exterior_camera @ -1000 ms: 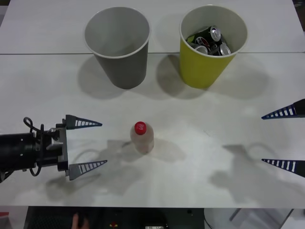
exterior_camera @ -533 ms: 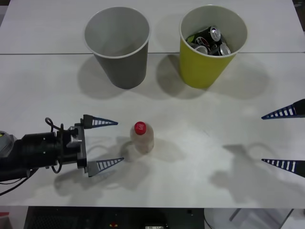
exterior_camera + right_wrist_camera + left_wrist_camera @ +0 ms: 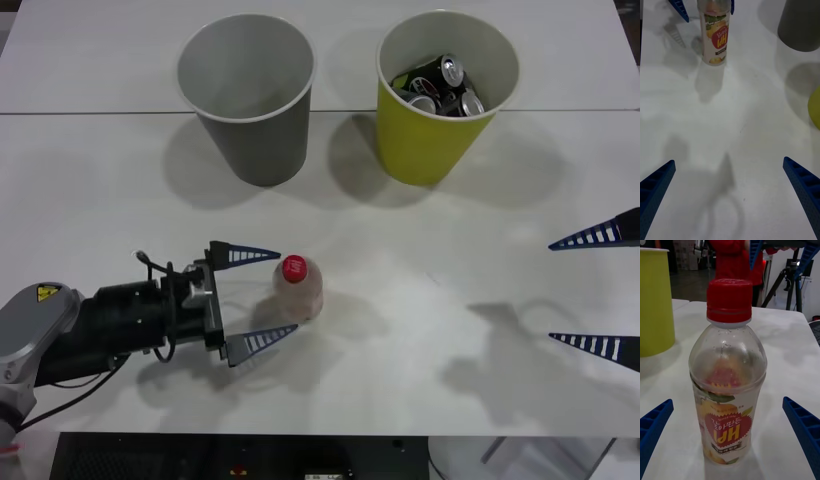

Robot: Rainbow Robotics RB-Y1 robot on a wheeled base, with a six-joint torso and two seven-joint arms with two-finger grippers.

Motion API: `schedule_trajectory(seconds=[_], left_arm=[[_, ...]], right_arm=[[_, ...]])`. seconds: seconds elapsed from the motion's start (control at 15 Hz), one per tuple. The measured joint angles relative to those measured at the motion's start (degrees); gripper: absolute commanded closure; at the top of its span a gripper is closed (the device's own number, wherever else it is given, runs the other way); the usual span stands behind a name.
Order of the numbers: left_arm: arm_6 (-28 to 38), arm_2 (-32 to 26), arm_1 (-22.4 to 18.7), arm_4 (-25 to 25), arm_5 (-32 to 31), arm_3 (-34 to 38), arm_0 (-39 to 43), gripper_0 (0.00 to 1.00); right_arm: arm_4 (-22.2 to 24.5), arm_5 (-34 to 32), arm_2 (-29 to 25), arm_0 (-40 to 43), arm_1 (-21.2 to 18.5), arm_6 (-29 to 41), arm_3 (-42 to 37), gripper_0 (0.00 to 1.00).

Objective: Put the can into the green bin and the plastic bottle into the gray bin

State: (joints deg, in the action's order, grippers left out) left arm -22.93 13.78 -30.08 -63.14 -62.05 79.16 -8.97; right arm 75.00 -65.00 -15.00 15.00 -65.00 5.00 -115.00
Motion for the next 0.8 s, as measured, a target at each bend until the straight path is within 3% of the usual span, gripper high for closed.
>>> schedule_trajectory(seconds=[0.8], left_arm=[[1.06,-0.09,9.15,-10.33,2.68,-0.06,-2.42,0.0]], right_arm=[[0.0,0.0,0.0,0.0,0.0,0.0,0.0,0.0]])
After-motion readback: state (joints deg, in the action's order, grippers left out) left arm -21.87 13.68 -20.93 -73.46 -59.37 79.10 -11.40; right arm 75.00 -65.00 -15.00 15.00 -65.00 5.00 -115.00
